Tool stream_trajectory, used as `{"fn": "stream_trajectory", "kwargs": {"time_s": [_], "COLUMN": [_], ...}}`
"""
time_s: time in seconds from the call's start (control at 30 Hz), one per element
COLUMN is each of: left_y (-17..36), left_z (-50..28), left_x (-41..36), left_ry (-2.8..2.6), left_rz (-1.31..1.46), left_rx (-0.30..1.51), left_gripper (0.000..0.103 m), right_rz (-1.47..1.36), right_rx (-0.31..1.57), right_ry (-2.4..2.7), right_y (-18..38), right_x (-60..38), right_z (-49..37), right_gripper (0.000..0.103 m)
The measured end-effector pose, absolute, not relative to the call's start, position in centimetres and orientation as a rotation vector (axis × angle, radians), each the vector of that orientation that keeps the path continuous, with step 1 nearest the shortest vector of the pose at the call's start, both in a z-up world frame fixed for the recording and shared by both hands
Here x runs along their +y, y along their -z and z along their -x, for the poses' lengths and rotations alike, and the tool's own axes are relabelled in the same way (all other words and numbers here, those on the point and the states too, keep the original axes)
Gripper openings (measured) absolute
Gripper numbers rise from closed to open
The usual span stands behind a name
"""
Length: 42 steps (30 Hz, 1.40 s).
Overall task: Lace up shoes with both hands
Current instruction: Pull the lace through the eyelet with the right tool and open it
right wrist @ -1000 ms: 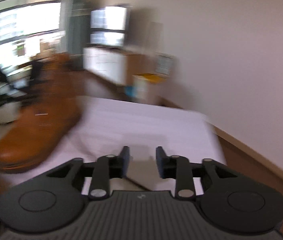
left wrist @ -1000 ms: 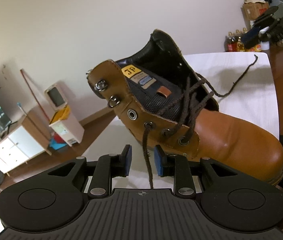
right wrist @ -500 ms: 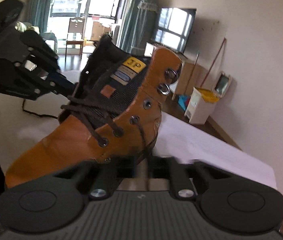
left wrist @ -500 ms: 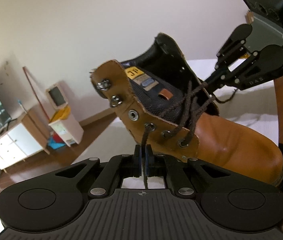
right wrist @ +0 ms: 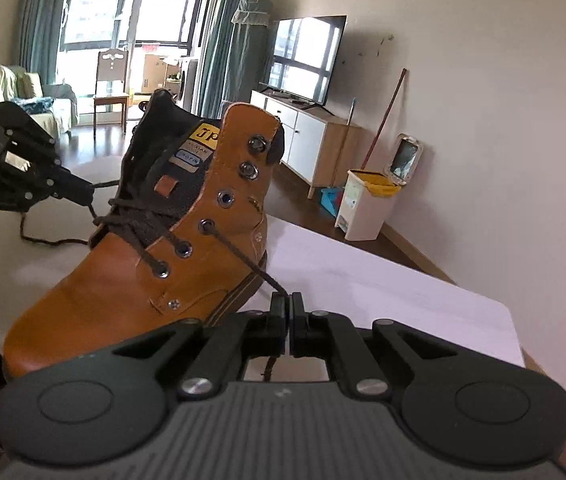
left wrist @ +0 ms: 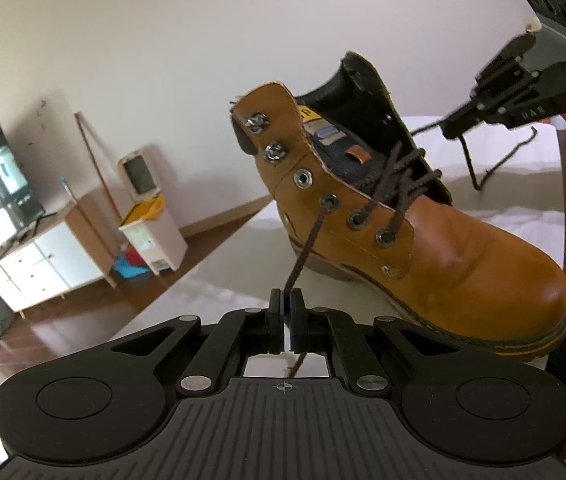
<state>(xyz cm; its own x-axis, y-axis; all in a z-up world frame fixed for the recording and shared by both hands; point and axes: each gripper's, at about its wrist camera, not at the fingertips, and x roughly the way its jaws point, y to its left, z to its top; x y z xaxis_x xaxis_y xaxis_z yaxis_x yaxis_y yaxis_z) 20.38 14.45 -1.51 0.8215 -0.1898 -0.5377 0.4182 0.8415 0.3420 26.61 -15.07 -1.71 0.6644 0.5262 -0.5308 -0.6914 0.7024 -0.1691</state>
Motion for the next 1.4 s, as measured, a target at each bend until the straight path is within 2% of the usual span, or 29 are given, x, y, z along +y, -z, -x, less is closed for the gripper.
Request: {"fn": "stream_trajectory", "kwargs": {"time_s": [0.03,0.13,0.2,0.33,0.4,0.47,0.6,0.67,0.7,0.77,1.0,1.07,1.17,1.4], "left_y": [1.5,1.3,1.2,1.3,1.5,1.8,2.3,2.5,2.5,2.5,2.3,2.2,2.1,1.5], "left_z": [-20.4,-20.3,-20.0,-19.3,-19.1,-19.0,-18.9,-18.8,-18.7,-18.5,-18.3,-18.3,-18.4,-18.4], "left_x": [14.6,14.8,15.1,15.3,15.3,15.3,15.2,15.4,15.4,15.5,15.4,15.3,15.2,14.6], "left_ry": [0.332,0.334,0.324,0.277,0.238,0.196,0.118,0.096,0.093,0.089,0.095,0.088,0.082,0.05], "left_rz": [-0.457,-0.413,-0.382,-0.366,-0.369,-0.373,-0.362,-0.339,-0.334,-0.318,-0.308,-0.313,-0.32,-0.347], "left_rx": [0.509,0.509,0.505,0.531,0.562,0.598,0.66,0.674,0.673,0.67,0.674,0.672,0.665,0.629], "left_gripper": [0.002,0.003,0.004,0.008,0.017,0.043,0.053,0.063,0.065,0.079,0.083,0.089,0.09,0.098], "right_rz": [0.367,0.327,0.285,0.231,0.226,0.222,0.212,0.203,0.195,0.176,0.22,0.221,0.209,0.209], "right_rx": [0.474,0.473,0.485,0.505,0.518,0.532,0.55,0.562,0.566,0.578,0.61,0.612,0.617,0.624], "right_ry": [-0.707,-0.715,-0.711,-0.666,-0.636,-0.606,-0.569,-0.55,-0.54,-0.524,-0.468,-0.447,-0.413,-0.38], "right_y": [1.8,2.1,2.2,2.6,3.0,3.3,4.0,4.2,4.2,4.2,4.5,4.7,5.0,5.0], "right_x": [-15.5,-16.4,-17.2,-19.1,-20.0,-21.0,-21.8,-22.1,-22.4,-22.9,-25.1,-25.5,-26.4,-27.5], "right_z": [-26.3,-25.4,-25.0,-24.1,-23.6,-23.1,-22.7,-22.7,-22.7,-22.7,-22.6,-22.6,-22.5,-22.1], "right_gripper": [0.005,0.021,0.022,0.038,0.04,0.047,0.057,0.067,0.068,0.07,0.078,0.082,0.088,0.092]}}
